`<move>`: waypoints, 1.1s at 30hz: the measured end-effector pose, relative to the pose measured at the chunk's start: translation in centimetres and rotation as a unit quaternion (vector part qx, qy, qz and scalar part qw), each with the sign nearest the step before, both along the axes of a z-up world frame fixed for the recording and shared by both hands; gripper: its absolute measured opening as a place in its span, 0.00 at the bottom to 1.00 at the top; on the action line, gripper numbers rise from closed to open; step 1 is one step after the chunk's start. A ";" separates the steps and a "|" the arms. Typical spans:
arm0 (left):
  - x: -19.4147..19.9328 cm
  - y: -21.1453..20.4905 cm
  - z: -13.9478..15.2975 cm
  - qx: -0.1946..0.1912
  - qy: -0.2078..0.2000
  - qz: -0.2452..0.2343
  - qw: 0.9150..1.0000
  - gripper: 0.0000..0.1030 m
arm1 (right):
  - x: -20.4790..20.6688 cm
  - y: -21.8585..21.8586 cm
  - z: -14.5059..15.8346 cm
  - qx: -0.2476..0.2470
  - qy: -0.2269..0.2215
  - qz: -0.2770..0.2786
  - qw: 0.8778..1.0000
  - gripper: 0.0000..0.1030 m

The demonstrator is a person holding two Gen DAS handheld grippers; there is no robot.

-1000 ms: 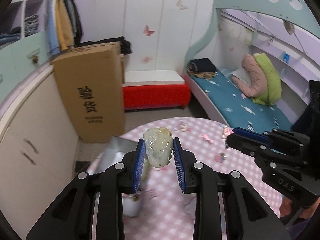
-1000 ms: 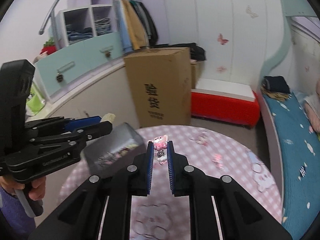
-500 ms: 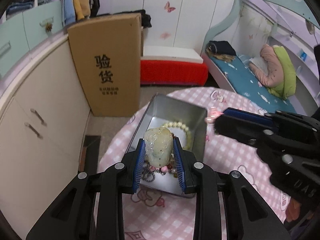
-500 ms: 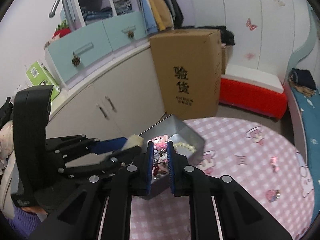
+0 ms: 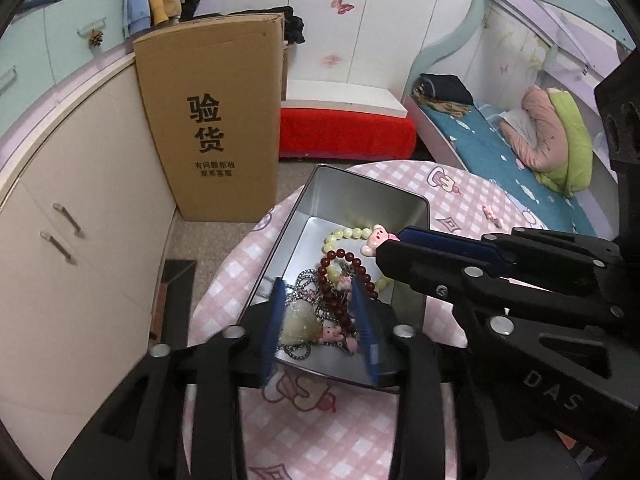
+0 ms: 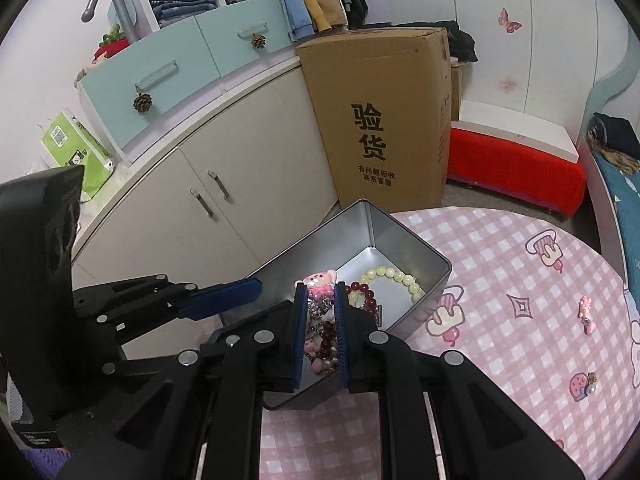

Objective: Organize jewelry
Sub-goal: 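Lower the jade pendant and pink charm into the grey box and open both tools, then grasp the pink bunny charm with the left tool while the right tool grasps an earring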

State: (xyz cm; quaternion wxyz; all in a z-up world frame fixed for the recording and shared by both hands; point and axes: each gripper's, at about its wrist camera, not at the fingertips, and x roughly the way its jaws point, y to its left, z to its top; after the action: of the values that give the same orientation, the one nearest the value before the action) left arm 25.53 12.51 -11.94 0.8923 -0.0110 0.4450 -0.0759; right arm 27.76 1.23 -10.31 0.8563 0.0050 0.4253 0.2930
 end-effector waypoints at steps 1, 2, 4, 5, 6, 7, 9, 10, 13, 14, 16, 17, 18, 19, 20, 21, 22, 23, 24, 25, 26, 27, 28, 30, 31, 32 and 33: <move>-0.1 -0.2 0.1 0.001 -0.002 0.000 1.000 0.42 | 0.0 -0.1 0.0 0.002 0.001 -0.001 1.000 0.13; -0.2 -0.3 0.3 0.004 -0.004 0.000 1.000 0.43 | 0.1 -0.2 0.0 0.005 0.003 -0.002 1.000 0.14; -0.3 -0.4 0.6 0.008 -0.008 0.001 1.000 0.43 | 0.3 -0.3 0.0 0.014 0.010 -0.003 1.000 0.15; -0.3 -0.4 0.7 0.009 -0.008 0.002 1.000 0.44 | 0.3 -0.4 0.0 0.019 0.011 -0.004 1.000 0.15; -0.4 -0.5 0.8 0.010 -0.009 0.004 1.000 0.46 | 0.3 -0.5 0.1 0.021 0.012 -0.005 1.000 0.15; -0.4 -0.5 0.9 0.011 -0.010 0.004 1.000 0.46 | 0.3 -0.5 0.1 0.023 0.013 -0.005 1.000 0.16; -0.6 -0.6 1.2 0.012 -0.013 0.006 1.000 0.46 | 0.1 -0.9 0.4 0.027 0.010 -0.007 1.000 0.19; -0.7 -0.6 1.4 0.012 -0.015 0.007 1.000 0.46 | 0.0 -1.1 0.6 0.030 0.007 -0.009 0.999 0.23; -1.1 -1.4 2.5 0.011 -0.026 0.005 1.000 0.48 | -0.4 -2.4 1.4 0.041 -0.004 -0.016 0.999 0.27; -1.1 -1.8 2.8 0.013 -0.031 0.003 0.999 0.50 | -0.5 -2.7 1.6 0.042 -0.008 -0.017 0.999 0.28; -1.2 -2.8 3.5 0.015 -0.040 -0.003 0.999 0.51 | -0.8 -4.0 2.4 0.048 -0.017 -0.025 0.998 0.29; -1.3 -3.7 4.1 0.015 -0.046 -0.010 0.999 0.52 | -0.9 -4.7 2.7 0.049 -0.022 -0.029 0.998 0.30; -1.3 -4.4 4.4 0.014 -0.050 -0.015 0.999 0.53 | -1.0 -5.5 3.1 0.050 -0.028 -0.034 0.998 0.32; -1.2 -5.3 4.8 0.014 -0.055 -0.020 0.998 0.55 | -1.2 -6.7 3.6 0.051 -0.036 -0.043 0.997 0.34; -1.1 -6.3 5.1 0.015 -0.059 -0.025 0.998 0.59 | -1.3 -7.5 3.9 0.050 -0.041 -0.049 0.997 0.34; -1.0 -7.1 5.3 0.016 -0.064 -0.029 0.997 0.64 | -1.4 -8.8 4.3 0.049 -0.048 -0.059 0.996 0.34; -0.9 -7.8 5.5 0.017 -0.068 -0.033 0.997 0.66 | -1.5 -9.7 4.5 0.048 -0.053 -0.067 0.995 0.36; -0.7 -8.7 5.6 0.017 -0.074 -0.036 0.996 0.68 | -1.6 -11.0 4.8 0.046 -0.059 -0.080 0.994 0.38; -0.5 -9.8 5.7 0.016 -0.077 -0.039 0.996 0.71 | -1.8 -12.5 4.9 0.043 -0.067 -0.095 0.992 0.41; -0.3 -10.6 5.7 0.016 -0.076 -0.042 0.996 0.72 | -1.9 -13.5 5.0 0.042 -0.072 -0.106 0.991 0.43; 0.1 -11.6 5.6 0.016 -0.076 -0.044 0.996 0.72 | -2.0 -14.9 5.0 0.038 -0.079 -0.122 0.989 0.43; 0.5 -12.3 5.4 0.018 -0.072 -0.045 0.996 0.72 | -2.0 -16.4 4.8 0.031 -0.084 -0.140 0.986 0.43; 1.0 -13.2 5.0 0.021 -0.063 -0.047 0.997 0.72 | -2.0 -17.5 4.4 0.026 -0.085 -0.153 0.984 0.43; 1.6 -14.5 4.5 0.012 -0.051 -0.056 0.997 0.72 | -1.5 -20.0 3.1 0.012 -0.072 -0.180 0.981 0.43; 2.1 -15.3 4.1 0.012 -0.048 -0.059 0.997 0.72 | -1.2 -20.8 2.4 0.008 -0.065 -0.189 0.980 0.43; 2.5 -15.8 3.9 0.017 -0.046 -0.060 0.997 0.72 | -0.9 -21.8 1.5 0.001 -0.056 -0.199 0.978 0.43; 2.8 -16.2 3.6 0.020 -0.044 -0.060 0.997 0.72 | -0.7 -22.3 0.7 -0.006 -0.048 -0.205 0.977 0.44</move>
State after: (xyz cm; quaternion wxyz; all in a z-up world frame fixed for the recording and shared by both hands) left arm 28.33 -3.72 -8.33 0.9047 0.0371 0.4068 -0.1210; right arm 27.10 -21.10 -9.62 0.9176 0.0730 0.3755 0.1081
